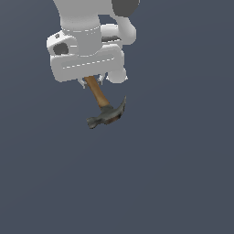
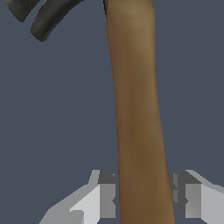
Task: Pick up the object and move it to a goal position.
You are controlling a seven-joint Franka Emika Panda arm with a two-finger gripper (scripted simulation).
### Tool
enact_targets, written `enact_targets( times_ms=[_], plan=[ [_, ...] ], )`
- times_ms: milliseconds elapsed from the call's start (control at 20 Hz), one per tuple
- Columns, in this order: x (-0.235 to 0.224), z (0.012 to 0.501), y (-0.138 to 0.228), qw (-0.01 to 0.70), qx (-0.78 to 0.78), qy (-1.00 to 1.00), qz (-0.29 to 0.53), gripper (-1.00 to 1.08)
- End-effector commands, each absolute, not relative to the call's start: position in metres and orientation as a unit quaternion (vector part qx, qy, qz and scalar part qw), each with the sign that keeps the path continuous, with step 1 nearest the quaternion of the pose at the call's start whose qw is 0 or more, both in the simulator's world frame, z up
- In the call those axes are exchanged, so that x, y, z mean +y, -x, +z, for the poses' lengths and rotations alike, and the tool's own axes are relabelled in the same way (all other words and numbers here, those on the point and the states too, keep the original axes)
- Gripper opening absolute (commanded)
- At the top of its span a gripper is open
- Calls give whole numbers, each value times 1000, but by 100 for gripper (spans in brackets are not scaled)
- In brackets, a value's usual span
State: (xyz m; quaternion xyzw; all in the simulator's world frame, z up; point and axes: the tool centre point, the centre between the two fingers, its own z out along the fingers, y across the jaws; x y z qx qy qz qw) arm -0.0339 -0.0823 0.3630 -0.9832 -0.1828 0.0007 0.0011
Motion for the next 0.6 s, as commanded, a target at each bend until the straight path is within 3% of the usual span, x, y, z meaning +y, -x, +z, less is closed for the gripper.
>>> enact_targets(
  times_ms=[0,550],
  plan=[
    [-92,389,32,1,-183,983,-1,-100],
    [-118,456,26,0,-183,983,0,-100]
  ],
)
